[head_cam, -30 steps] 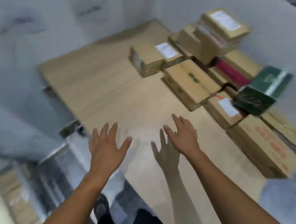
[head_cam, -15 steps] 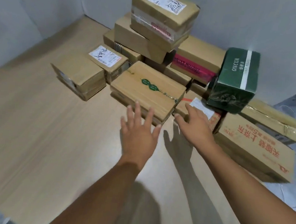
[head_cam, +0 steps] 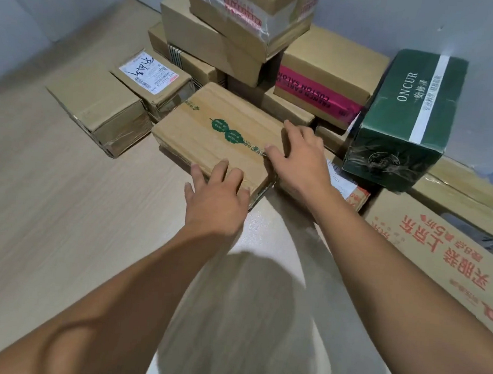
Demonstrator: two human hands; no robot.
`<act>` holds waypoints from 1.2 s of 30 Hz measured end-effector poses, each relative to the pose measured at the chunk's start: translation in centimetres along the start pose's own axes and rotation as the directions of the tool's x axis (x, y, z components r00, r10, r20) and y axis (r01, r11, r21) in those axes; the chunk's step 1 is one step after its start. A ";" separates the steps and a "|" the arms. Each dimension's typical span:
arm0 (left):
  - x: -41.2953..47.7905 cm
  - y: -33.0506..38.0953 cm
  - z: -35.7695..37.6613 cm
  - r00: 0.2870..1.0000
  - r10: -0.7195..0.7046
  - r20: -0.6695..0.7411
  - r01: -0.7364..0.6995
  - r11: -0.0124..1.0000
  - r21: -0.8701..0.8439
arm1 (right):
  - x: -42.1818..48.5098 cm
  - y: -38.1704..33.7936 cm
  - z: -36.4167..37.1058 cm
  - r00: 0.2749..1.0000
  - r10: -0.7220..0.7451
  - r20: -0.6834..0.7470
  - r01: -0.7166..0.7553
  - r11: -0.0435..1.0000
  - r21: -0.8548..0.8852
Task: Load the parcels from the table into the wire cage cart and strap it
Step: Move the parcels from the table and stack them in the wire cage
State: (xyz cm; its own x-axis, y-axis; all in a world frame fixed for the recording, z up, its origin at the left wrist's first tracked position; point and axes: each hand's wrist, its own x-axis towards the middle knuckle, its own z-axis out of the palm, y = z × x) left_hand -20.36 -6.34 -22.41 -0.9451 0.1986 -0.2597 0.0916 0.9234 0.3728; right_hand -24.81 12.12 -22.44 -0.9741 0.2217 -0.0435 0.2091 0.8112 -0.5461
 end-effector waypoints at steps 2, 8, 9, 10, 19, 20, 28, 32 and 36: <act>-0.1 0.5 -0.2 0.999 -0.030 -0.016 0.029 0.999 -0.027 | 1.7 -0.4 0.2 0.998 0.034 0.044 -0.032 0.999 -0.040; -4.3 -0.8 1.8 0.974 -0.208 -0.092 0.132 0.847 -0.515 | 1.4 -0.7 -0.7 0.973 0.065 0.224 -0.053 0.997 -0.059; -5.5 -1.5 1.9 0.967 -0.242 -0.083 0.139 0.768 -0.626 | 0.3 -1.3 -0.5 0.967 0.034 0.252 -0.030 0.999 -0.020; -6.8 -2.2 2.1 0.954 -0.288 -0.083 0.151 0.701 -0.697 | -1.2 -1.8 -0.1 0.962 -0.005 0.274 -0.006 0.999 0.039; -25.6 -11.4 4.5 0.658 -0.708 -0.258 0.279 0.547 -0.789 | -22.3 -6.9 8.7 0.862 -0.166 0.479 -0.134 0.837 0.531; -28.1 -12.4 4.7 0.625 -0.745 -0.234 0.321 0.518 -0.793 | -24.4 -7.7 9.4 0.855 -0.200 0.478 -0.099 0.842 0.530; -43.0 -17.8 6.0 0.469 -0.869 -0.162 0.127 0.247 -0.961 | -35.8 -15.3 13.5 0.618 -0.422 0.663 0.111 0.882 0.458; -51.1 -20.6 7.3 0.296 -0.943 -0.150 0.024 0.164 -0.986 | -42.1 -21.1 14.8 0.498 -0.540 0.678 0.307 0.841 0.444; -60.6 -22.9 8.3 0.109 -0.988 -0.106 -0.122 0.093 -0.988 | -51.2 -26.9 16.3 0.339 -0.614 0.713 0.482 0.764 0.429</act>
State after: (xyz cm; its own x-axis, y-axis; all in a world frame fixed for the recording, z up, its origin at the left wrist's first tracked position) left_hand 37.45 -36.81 -22.57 -0.2271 -0.9257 -0.3024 -0.1867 -0.2634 0.9465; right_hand 18.03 -29.84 -19.19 -0.5193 -0.8089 -0.2757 -0.3466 0.4943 -0.7972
